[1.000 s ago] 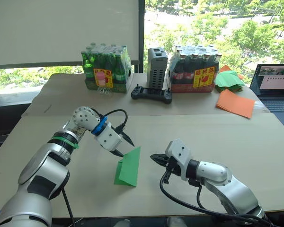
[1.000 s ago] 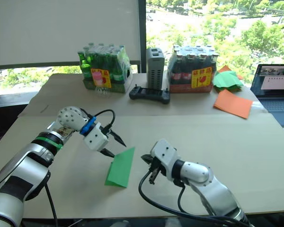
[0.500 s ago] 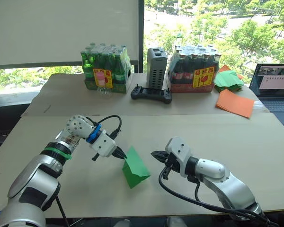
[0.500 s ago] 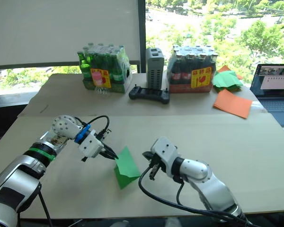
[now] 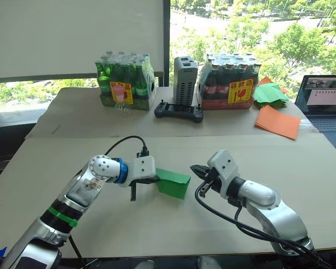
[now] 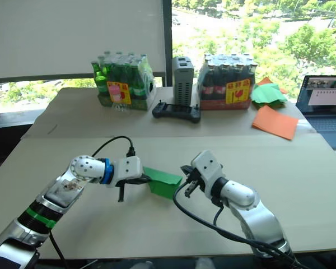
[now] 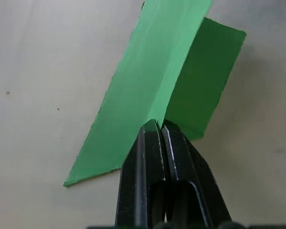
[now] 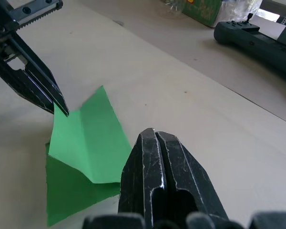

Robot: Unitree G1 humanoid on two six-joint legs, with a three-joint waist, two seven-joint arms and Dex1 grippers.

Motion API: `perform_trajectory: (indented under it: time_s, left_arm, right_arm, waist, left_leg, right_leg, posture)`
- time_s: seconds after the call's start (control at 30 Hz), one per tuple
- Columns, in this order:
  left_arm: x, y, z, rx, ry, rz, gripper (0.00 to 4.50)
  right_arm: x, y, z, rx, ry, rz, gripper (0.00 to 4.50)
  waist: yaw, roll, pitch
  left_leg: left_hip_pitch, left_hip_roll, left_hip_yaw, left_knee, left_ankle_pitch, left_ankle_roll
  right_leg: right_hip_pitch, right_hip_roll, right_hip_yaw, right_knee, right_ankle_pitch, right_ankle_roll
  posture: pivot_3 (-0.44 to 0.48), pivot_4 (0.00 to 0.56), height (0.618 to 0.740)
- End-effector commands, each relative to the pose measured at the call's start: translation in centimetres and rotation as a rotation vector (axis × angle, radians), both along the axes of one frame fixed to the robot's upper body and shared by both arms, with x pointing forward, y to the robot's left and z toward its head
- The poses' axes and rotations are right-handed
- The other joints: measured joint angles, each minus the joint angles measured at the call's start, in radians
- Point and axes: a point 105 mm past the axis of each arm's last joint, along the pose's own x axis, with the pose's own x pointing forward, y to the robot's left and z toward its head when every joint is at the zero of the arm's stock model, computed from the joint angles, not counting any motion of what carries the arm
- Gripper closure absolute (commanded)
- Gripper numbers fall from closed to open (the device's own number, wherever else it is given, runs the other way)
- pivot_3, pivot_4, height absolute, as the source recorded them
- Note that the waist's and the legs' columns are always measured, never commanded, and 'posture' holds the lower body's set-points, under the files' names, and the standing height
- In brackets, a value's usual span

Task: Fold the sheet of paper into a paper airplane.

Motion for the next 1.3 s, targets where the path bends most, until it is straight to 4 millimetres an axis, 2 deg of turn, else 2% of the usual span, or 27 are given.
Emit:
perform_trajectory:
  time_s: [0.03, 0.1, 0.23, 0.33, 0.43, 0.5, 0.57, 0.67, 0.7, 0.83, 0.93, 1.07, 1.17, 1.3]
  left_arm:
    - [0.2, 0.4, 1.0, 0.020, -0.076, 0.097, 4.46]
    - [0.1, 0.7, 0.8, 0.038, -0.089, 0.114, 4.46]
    - [-0.3, 0.5, 1.1, 0.009, -0.088, 0.122, 3.32]
    - [-0.5, 0.6, 3.1, -0.076, -0.070, 0.128, 2.33]
    - [-1.3, 1.4, 4.9, -0.152, -0.029, 0.116, 2.31]
    - [-1.8, 3.1, 5.5, -0.168, 0.005, 0.114, 2.31]
    - [-2.2, 4.2, 5.6, -0.167, 0.026, 0.113, 2.31]
    - [-2.5, 6.8, 4.6, -0.161, 0.094, 0.137, 2.31]
    - [-2.6, 7.3, 4.4, -0.172, 0.112, 0.142, 2.31]
    - [-2.1, 8.6, 3.8, -0.250, 0.118, 0.165, 2.31]
    - [-2.3, 8.3, 3.3, -0.401, 0.156, 0.190, 2.31]
    - [-2.4, 8.1, 3.1, -0.483, 0.155, 0.216, 2.31]
    - [-2.6, 8.2, 2.5, -0.473, 0.149, 0.234, 2.31]
    - [-2.8, 7.9, 2.6, -0.482, 0.146, 0.231, 2.31]
  right_arm:
    - [-0.1, 0.1, 1.1, 0.004, -0.054, 0.017, 4.50]
    - [0.0, 0.2, 1.0, 0.005, -0.049, 0.028, 4.50]
    - [0.1, 0.4, 0.8, -0.004, -0.045, 0.053, 4.50]
    - [0.1, 0.4, 1.0, -0.014, -0.060, 0.085, 3.63]
    - [-0.5, 1.0, 1.7, -0.008, -0.098, 0.154, 2.48]
    - [-1.6, 1.9, 1.5, -0.052, -0.115, 0.253, 1.88]
    - [-2.2, 2.4, 1.2, -0.075, -0.130, 0.297, 1.20]
    - [-1.8, 3.6, 0.0, -0.152, -0.188, 0.316, 0.15]
    - [-1.6, 3.9, -0.3, -0.168, -0.205, 0.315, 0.06]
    - [0.1, 4.4, -1.0, -0.184, -0.233, 0.258, 0.06]
    - [0.7, 4.4, -1.8, -0.209, -0.232, 0.258, 0.06]
    - [1.4, 4.2, -2.2, -0.196, -0.196, 0.244, 0.06]
    - [1.7, 4.2, -2.5, -0.188, -0.187, 0.249, 0.72]
    - [2.0, 4.4, -2.7, -0.182, -0.184, 0.258, 2.13]
  waist:
    - [-0.001, 0.000, 0.000]
    - [-0.001, 0.000, 0.000]
    - [0.001, 0.000, 0.000]
    - [0.002, 0.000, 0.000]
    - [0.000, 0.000, 0.000]
    - [-0.003, 0.000, 0.000]
    - [-0.005, 0.000, 0.000]
    - [-0.004, 0.000, 0.000]
    - [-0.003, 0.000, 0.000]
    - [0.003, 0.000, 0.000]
    - [0.006, 0.000, 0.000]
    - [0.001, 0.000, 0.000]
    - [-0.002, 0.000, 0.000]
    - [-0.002, 0.000, 0.000]
  left_leg:
    - [0.000, 0.000, 0.001, 0.000, 0.000, 0.000]
    - [0.000, 0.001, 0.004, -0.001, 0.000, 0.000]
    - [0.000, 0.002, 0.008, -0.002, 0.000, 0.000]
    - [0.000, 0.002, 0.009, -0.002, 0.000, 0.000]
    - [0.000, 0.002, 0.010, -0.002, 0.000, 0.001]
    - [0.000, 0.003, 0.010, -0.002, 0.000, 0.000]
    - [0.001, 0.005, 0.012, -0.003, 0.000, 0.000]
    - [0.002, 0.007, 0.014, -0.003, -0.001, 0.000]
    - [0.002, 0.008, 0.015, -0.003, -0.001, -0.001]
    - [0.002, 0.011, 0.015, -0.003, -0.001, -0.001]
    - [0.002, 0.012, 0.016, -0.003, -0.001, -0.002]
    - [0.002, 0.014, 0.017, -0.003, -0.001, -0.003]
    - [0.002, 0.015, 0.017, -0.003, -0.001, -0.004]
    - [0.002, 0.016, 0.018, -0.003, -0.001, -0.004]
  right_leg:
    - [0.000, 0.001, 0.001, 0.000, 0.000, 0.000]
    - [-0.002, 0.002, 0.004, 0.000, 0.001, 0.000]
    - [-0.004, 0.002, 0.007, 0.000, 0.002, 0.000]
    - [-0.005, 0.002, 0.008, 0.000, 0.002, 0.000]
    - [-0.006, 0.002, 0.009, 0.000, 0.002, 0.001]
    - [-0.006, 0.003, 0.009, 0.000, 0.002, 0.001]
    - [-0.006, 0.005, 0.010, 0.000, 0.002, 0.001]
    - [-0.006, 0.007, 0.011, -0.002, 0.003, -0.001]
    - [-0.006, 0.008, 0.012, -0.002, 0.004, -0.002]
    - [-0.006, 0.010, 0.011, -0.002, 0.005, -0.004]
    - [-0.006, 0.011, 0.011, -0.004, 0.007, -0.005]
    - [-0.007, 0.014, 0.012, -0.005, 0.007, -0.006]
    - [-0.007, 0.015, 0.012, -0.005, 0.008, -0.007]
    - [-0.007, 0.015, 0.012, -0.005, 0.008, -0.007]
  posture:
    - [0.000, 0.150, 0.711]
    - [0.000, 0.150, 0.711]
    - [0.000, 0.150, 0.711]
    - [0.000, 0.150, 0.711]
    - [0.000, 0.150, 0.711]
    - [0.000, 0.150, 0.711]
    - [0.000, 0.150, 0.711]
    - [0.000, 0.150, 0.711]
    - [0.000, 0.150, 0.711]
    - [0.000, 0.150, 0.711]
    - [0.000, 0.150, 0.711]
    - [0.000, 0.150, 0.711]
    - [0.000, 0.150, 0.711]
    - [0.000, 0.150, 0.711]
